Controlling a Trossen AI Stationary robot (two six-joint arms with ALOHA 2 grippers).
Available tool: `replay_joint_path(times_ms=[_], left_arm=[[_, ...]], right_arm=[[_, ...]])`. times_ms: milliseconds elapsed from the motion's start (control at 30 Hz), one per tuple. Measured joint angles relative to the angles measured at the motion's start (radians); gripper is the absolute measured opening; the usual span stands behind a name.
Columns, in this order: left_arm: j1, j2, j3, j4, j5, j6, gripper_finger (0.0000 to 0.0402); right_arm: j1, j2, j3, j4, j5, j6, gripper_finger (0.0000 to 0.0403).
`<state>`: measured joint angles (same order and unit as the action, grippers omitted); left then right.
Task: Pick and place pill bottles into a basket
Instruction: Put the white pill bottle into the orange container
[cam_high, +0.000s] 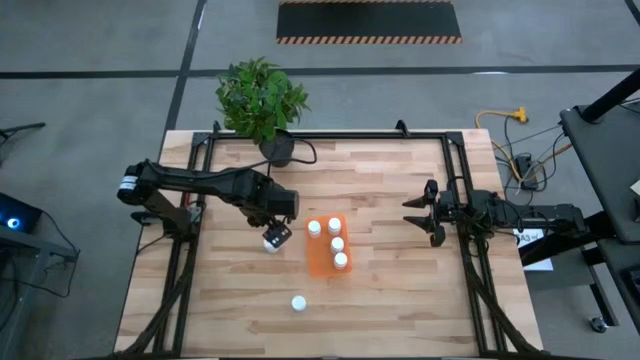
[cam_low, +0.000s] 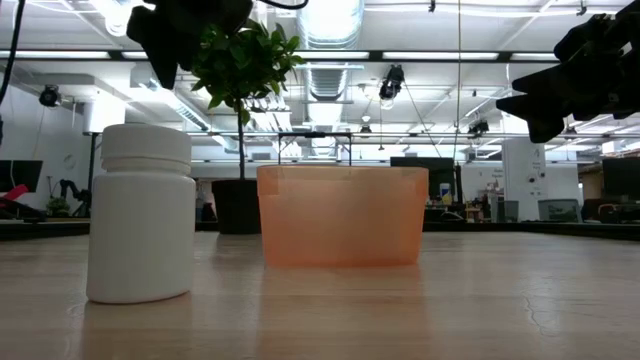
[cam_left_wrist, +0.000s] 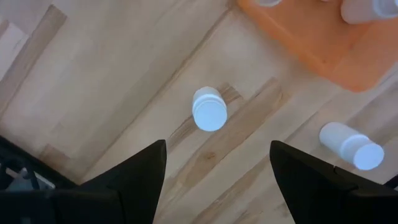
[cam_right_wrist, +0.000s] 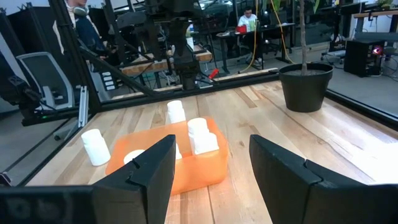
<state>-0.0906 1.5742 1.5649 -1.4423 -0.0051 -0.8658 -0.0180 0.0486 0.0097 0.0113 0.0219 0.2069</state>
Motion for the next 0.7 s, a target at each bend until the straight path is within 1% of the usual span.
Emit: replay_joint_path(times_ms=[133,267,333,433,700], left_arm=[[-0.001,0.004,-0.004,-0.003,0.005,-0.071,0.0267],[-0.003,0.002,-0.005,-0.008,0.006,-0.071,0.0267],[-0.003,-0.004,-0.005,-0.016,0.024,-0.073,0.0267],[-0.003,-0.023,-0.005,-0.036,0.022,-0.123,0.0267],[-0.003,-0.057,-0.005,-0.035,-0.025,-0.095,0.0267]], right_arm=[[0.0,0.0,0.0,0.0,0.0,0.0,0.0194],[0.0,0.0,0.0,0.0,0.0,0.0,0.0194],[0.0,0.0,0.0,0.0,0.0,0.0,0.0194],[0.0,0.0,0.0,0.0,0.0,0.0,0.0194],[0.0,0.0,0.0,0.0,0.0,0.0,0.0194]])
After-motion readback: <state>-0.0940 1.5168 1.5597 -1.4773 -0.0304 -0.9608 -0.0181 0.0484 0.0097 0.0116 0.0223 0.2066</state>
